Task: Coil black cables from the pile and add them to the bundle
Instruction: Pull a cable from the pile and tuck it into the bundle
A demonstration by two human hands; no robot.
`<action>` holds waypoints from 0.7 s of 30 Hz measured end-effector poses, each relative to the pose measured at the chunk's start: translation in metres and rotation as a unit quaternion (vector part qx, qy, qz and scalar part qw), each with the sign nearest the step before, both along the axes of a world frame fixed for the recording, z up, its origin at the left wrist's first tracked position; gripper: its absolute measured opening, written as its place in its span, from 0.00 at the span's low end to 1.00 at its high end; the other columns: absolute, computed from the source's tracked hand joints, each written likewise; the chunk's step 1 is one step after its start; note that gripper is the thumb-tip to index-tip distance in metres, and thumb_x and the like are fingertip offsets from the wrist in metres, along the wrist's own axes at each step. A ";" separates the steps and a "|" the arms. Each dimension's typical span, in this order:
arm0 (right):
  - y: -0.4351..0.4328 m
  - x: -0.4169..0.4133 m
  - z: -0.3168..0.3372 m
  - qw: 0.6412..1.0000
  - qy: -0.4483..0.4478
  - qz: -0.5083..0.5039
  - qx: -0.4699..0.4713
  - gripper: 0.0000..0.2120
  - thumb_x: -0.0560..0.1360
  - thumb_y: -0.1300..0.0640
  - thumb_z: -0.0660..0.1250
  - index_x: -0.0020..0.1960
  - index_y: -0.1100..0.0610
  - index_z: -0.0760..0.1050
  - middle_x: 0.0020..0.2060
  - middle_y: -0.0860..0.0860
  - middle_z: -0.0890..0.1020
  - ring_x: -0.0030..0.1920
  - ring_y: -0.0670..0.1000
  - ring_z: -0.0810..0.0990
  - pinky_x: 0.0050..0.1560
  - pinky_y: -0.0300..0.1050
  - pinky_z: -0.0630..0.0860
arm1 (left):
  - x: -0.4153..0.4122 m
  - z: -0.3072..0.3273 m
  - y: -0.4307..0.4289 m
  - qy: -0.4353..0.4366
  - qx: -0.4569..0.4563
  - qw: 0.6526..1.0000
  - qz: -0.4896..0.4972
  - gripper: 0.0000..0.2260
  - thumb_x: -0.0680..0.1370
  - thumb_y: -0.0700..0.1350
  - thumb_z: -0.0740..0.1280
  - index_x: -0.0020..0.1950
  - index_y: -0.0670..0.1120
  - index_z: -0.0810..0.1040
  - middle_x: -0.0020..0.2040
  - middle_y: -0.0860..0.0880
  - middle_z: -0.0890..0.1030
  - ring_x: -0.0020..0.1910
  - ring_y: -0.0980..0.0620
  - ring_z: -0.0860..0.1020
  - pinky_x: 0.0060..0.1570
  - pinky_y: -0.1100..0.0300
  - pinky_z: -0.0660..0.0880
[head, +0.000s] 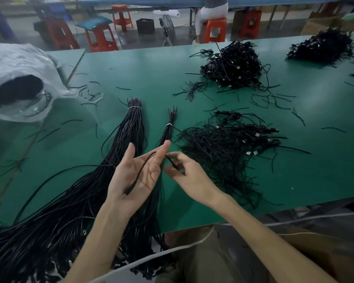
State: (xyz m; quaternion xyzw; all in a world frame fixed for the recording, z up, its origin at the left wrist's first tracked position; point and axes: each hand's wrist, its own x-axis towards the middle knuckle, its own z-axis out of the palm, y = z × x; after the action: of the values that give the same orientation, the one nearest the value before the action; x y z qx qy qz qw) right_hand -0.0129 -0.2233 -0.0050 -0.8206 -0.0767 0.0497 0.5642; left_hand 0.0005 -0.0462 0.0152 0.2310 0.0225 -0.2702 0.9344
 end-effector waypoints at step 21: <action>-0.010 -0.046 -0.012 0.997 -0.068 0.027 0.008 0.12 0.85 0.50 0.62 0.48 0.51 0.81 0.25 0.46 0.68 0.25 0.48 0.62 0.27 0.45 0.59 | 0.009 -0.018 0.007 0.026 0.073 0.987 0.138 0.19 0.85 0.54 0.59 0.41 0.47 0.82 0.45 0.50 0.78 0.44 0.52 0.80 0.52 0.57 0.77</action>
State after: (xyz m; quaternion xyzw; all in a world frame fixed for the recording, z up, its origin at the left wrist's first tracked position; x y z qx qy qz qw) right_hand -0.0588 -0.2334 -0.0175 -0.8148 -0.1377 0.0085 0.5630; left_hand 0.0097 -0.0389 -0.0029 0.2865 0.0981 -0.1418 0.9424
